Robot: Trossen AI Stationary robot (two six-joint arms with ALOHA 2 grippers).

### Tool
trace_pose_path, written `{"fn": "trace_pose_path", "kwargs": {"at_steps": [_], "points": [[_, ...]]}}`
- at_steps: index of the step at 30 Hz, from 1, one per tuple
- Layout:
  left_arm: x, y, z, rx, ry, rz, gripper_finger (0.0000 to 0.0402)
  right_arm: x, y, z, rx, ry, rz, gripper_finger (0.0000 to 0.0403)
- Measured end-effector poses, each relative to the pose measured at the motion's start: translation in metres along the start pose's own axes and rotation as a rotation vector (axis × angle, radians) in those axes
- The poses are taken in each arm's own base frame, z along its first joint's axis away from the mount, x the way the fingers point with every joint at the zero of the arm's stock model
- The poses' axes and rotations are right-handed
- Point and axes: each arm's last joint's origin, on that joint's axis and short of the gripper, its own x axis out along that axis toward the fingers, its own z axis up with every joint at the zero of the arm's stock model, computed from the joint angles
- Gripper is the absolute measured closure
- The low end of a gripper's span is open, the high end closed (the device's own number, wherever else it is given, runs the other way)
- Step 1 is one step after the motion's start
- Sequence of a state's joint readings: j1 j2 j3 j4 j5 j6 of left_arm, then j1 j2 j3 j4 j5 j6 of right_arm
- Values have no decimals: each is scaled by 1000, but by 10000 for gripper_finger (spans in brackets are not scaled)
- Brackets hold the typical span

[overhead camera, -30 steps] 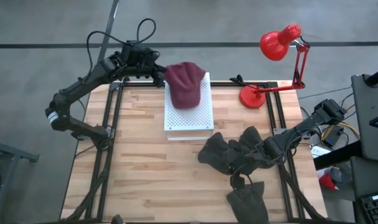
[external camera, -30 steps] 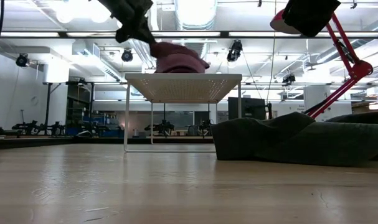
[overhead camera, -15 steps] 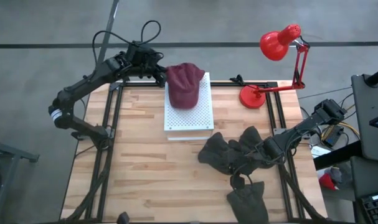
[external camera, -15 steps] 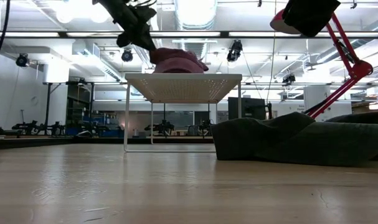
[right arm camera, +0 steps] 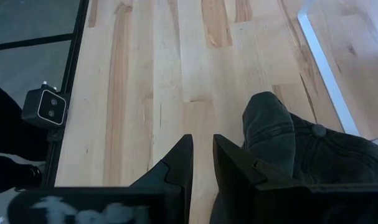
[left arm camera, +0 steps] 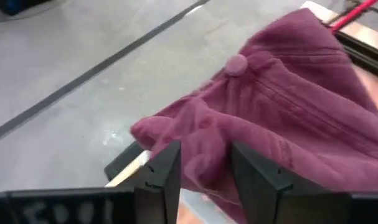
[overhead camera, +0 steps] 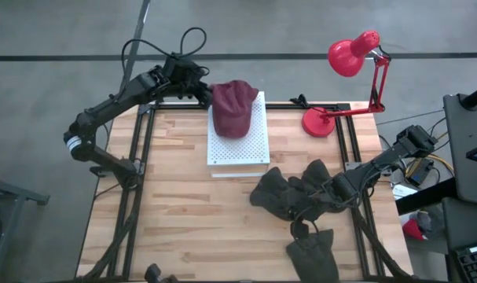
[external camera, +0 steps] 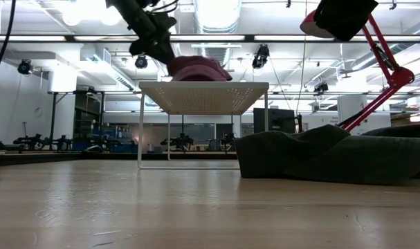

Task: Pick & Place hat
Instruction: Stack the red cap on the red caps on the shelf, then put the top left black cap on the shelf

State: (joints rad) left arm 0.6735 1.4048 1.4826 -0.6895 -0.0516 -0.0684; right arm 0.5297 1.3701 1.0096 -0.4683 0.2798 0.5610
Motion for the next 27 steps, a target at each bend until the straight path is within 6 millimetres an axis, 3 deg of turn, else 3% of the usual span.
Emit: {"fn": "trace_pose_path", "kwargs": {"at_steps": [10,15,21,27], "points": [[0,2,0,-2,-1,61,271,0,0,0,-4,1,0,342],[-2,6,-1,-15,7,188,271,0,0,0,-4,2,-2,342],[-9,13,-1,-8,5,434,271,0,0,0,-4,2,-2,342],[-25,10,1,-15,-30,431,271,0,-1,0,-14,-10,-22,342]]}}
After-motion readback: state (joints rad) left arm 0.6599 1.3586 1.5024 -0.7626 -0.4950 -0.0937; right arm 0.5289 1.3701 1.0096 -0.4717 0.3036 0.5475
